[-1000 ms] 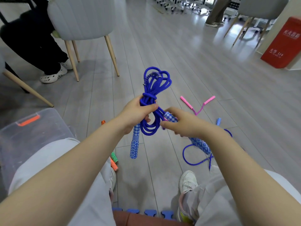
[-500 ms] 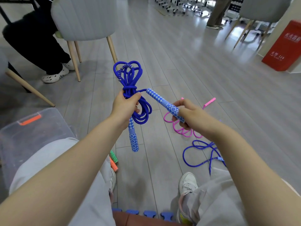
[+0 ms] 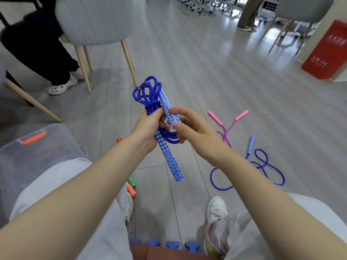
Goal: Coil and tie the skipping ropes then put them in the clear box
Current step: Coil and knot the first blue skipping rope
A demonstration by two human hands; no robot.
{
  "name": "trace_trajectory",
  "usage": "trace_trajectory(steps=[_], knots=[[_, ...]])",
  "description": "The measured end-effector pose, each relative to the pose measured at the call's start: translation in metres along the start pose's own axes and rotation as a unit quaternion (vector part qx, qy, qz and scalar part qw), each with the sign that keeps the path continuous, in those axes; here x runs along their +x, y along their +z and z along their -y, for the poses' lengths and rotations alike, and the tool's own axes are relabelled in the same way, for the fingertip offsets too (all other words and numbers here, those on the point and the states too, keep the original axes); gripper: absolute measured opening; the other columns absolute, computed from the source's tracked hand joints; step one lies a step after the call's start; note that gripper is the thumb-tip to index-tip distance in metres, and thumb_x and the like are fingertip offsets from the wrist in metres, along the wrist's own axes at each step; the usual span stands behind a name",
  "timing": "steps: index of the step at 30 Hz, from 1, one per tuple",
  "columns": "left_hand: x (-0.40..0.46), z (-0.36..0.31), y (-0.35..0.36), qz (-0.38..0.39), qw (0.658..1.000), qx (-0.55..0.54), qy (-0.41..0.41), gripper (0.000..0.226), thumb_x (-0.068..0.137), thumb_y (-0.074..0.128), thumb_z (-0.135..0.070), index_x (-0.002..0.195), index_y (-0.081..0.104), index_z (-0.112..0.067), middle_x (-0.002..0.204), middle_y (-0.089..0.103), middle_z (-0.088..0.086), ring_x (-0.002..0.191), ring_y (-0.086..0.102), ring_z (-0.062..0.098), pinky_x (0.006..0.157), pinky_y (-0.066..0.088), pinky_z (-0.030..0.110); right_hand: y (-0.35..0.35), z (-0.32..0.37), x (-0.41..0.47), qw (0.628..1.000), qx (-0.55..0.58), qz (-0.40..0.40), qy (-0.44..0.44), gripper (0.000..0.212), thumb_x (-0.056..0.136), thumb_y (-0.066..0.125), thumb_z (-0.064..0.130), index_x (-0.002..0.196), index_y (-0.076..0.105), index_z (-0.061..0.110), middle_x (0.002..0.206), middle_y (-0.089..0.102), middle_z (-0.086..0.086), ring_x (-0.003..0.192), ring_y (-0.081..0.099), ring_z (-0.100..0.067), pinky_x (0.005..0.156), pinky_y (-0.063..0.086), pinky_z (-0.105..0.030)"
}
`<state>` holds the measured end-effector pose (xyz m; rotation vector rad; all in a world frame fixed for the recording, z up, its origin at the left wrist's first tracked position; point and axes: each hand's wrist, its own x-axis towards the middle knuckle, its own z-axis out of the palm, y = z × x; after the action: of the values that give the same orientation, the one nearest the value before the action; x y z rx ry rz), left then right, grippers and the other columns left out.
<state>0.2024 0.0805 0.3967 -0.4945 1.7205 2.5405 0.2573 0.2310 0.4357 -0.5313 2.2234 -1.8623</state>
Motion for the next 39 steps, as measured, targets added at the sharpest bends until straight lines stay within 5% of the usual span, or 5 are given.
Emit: trace_trajectory(steps=[5, 17, 30, 35, 39], knots=[[-0.004, -0.008, 0.004, 0.05, 0.998, -0.041, 0.006, 0.012, 0.094, 0.059, -0.019, 0.084, 0.055, -0.015, 0.056, 0.043, -0.006, 0.044, 0.041, 0.007, 0.05, 0.046, 0.024, -0.009, -0.001, 0.002, 0.999, -0.013, -0.036, -0.006, 0.028, 0.098, 0.056, 0.009, 0.126, 0.057, 0.015, 0.096, 0.065, 0.001, 0.069, 0.056, 0.0, 0.064, 0.045, -0.018], [-0.012, -0.01, 0.003, 0.145, 0.988, -0.045, -0.02, 0.012, 0.098, 0.055, -0.025, 0.095, 0.048, -0.016, 0.058, 0.037, -0.006, 0.047, 0.038, 0.006, 0.055, 0.047, 0.024, -0.03, -0.011, 0.009, 0.987, 0.08, -0.043, 0.132, 0.027, 0.063, 0.084, 0.03, 0.086, 0.07, 0.027, 0.09, 0.066, 0.005, 0.095, 0.055, -0.013, 0.088, 0.041, -0.03], [-0.014, -0.012, 0.0, 0.179, 0.98, -0.041, -0.073, 0.024, 0.097, 0.056, -0.028, 0.078, 0.047, -0.017, 0.056, 0.039, -0.006, 0.048, 0.041, 0.006, 0.056, 0.047, 0.022, -0.03, -0.018, 0.01, 0.951, 0.251, 0.068, 0.165, 0.026, 0.079, 0.071, 0.006, 0.084, 0.048, 0.018, 0.105, 0.073, -0.007, 0.108, 0.067, -0.023, 0.091, 0.051, -0.04], [-0.019, -0.013, 0.004, 0.196, 0.975, -0.019, -0.1, 0.03, 0.097, 0.056, -0.029, 0.072, 0.046, -0.016, 0.052, 0.04, -0.005, 0.05, 0.04, 0.008, 0.054, 0.049, 0.022, -0.035, -0.016, 0.01, 0.938, 0.261, 0.09, 0.21, 0.067, 0.078, 0.073, 0.008, 0.136, 0.042, 0.0, 0.123, 0.068, -0.01, 0.115, 0.064, -0.022, 0.089, 0.055, -0.035], [-0.023, -0.012, 0.007, 0.208, 0.972, 0.006, -0.108, 0.032, 0.097, 0.055, -0.03, 0.07, 0.046, -0.017, 0.053, 0.04, -0.005, 0.05, 0.04, 0.008, 0.054, 0.047, 0.021, -0.038, -0.015, 0.01, 0.949, 0.191, 0.128, 0.216, 0.036, 0.079, 0.071, 0.017, 0.114, 0.07, 0.022, 0.115, 0.071, 0.005, 0.106, 0.065, -0.011, 0.097, 0.048, -0.034]])
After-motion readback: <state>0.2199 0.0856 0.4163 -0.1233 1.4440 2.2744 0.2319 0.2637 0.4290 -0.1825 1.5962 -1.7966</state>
